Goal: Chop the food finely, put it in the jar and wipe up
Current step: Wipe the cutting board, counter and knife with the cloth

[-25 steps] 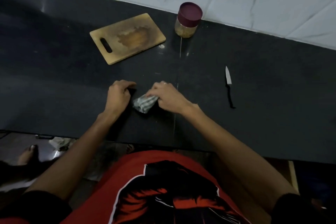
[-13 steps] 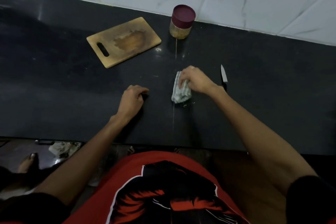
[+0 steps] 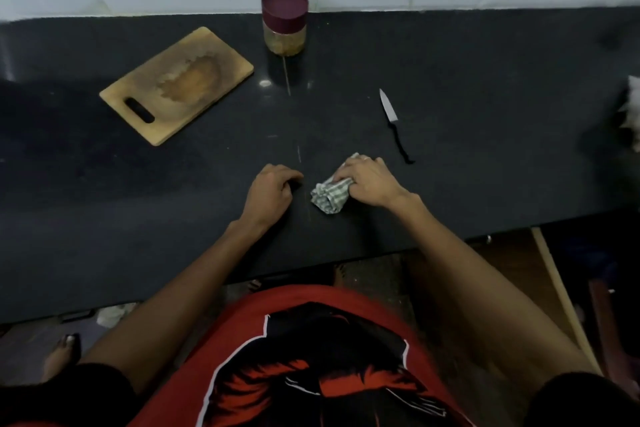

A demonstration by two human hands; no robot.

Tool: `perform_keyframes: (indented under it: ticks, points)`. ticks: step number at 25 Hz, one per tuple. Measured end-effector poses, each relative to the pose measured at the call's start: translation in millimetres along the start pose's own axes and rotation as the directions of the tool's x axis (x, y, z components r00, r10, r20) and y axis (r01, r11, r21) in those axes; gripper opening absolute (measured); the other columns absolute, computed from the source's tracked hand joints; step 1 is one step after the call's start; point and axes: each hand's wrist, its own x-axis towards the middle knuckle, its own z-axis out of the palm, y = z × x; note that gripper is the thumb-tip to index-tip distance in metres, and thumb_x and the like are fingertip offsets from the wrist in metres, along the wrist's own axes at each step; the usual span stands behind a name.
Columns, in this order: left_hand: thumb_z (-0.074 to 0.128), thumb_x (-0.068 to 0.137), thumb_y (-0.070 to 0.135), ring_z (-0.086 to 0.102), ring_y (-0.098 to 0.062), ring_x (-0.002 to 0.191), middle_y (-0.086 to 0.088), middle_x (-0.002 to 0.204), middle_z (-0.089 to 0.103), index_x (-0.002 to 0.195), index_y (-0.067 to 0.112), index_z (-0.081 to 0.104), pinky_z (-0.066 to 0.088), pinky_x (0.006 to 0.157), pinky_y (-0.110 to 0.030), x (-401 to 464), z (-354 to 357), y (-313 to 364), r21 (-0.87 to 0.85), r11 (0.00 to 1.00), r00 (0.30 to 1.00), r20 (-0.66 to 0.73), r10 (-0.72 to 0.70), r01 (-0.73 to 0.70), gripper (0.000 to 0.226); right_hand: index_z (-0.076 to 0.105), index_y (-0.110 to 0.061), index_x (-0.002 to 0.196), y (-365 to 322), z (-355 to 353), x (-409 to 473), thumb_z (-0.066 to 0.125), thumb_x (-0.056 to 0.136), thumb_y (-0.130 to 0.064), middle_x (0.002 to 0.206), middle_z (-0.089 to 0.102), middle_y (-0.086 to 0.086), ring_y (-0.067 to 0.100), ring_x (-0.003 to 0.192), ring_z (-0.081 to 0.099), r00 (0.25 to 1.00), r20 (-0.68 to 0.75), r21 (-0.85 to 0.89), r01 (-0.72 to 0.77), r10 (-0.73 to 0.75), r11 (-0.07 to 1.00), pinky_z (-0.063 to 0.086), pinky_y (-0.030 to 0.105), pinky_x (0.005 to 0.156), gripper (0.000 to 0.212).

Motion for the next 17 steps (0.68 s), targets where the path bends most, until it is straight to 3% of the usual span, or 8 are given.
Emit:
perform_keyframes:
  ticks: [6,11,14,17]
  points:
    - [0.045,0.080,-0.009,0.055,-0.020,0.092,-0.002,0.104,0.070,0.100,0.010,0.072,0.034,0.079,-0.015,9.2,25.4,32.1,-0.010,0.989,0.979,0.140,0.150,-0.151,0.039,0.073,-0.033,0.113,24.6,32.5,-75.5,0.050,0.080,-0.009,0.123,0.065,-0.005,0.020,0.119,0.051,0.992,-0.022,0.096,-0.119,0.122,0.988,0.022,0.032,0.079,0.047]
    - [0.044,0.080,-0.009,0.054,-0.019,0.093,-0.002,0.104,0.070,0.100,0.010,0.072,0.040,0.084,-0.021,14.1,33.7,43.8,-0.035,0.972,0.950,0.204,0.234,-0.232,0.039,0.075,-0.029,0.110,39.2,40.6,-115.2,0.053,0.080,-0.009,0.120,0.069,-0.008,0.017,0.114,0.059,0.968,0.108,0.088,-0.237,0.227,0.968,0.039,0.029,0.089,0.042]
    - [0.045,0.081,-0.009,0.055,-0.018,0.094,-0.002,0.103,0.070,0.100,0.010,0.072,0.044,0.086,-0.025,19.0,31.4,44.1,-0.035,0.972,0.951,0.203,0.233,-0.231,0.039,0.076,-0.023,0.107,43.3,22.3,-115.8,0.051,0.082,-0.007,0.111,0.071,-0.008,0.017,0.104,0.064,0.930,0.212,0.121,-0.331,0.301,0.936,0.048,0.027,0.083,0.039]
    - [0.045,0.081,-0.009,0.055,-0.018,0.095,-0.002,0.104,0.070,0.102,0.010,0.072,0.046,0.086,-0.027,25.1,23.7,42.5,-0.029,0.975,0.958,0.182,0.220,-0.219,0.039,0.078,-0.015,0.097,44.1,-7.2,-101.6,0.048,0.081,-0.001,0.097,0.071,-0.006,0.018,0.095,0.066,0.937,0.167,0.251,-0.343,0.308,0.905,0.051,0.027,0.076,0.037]
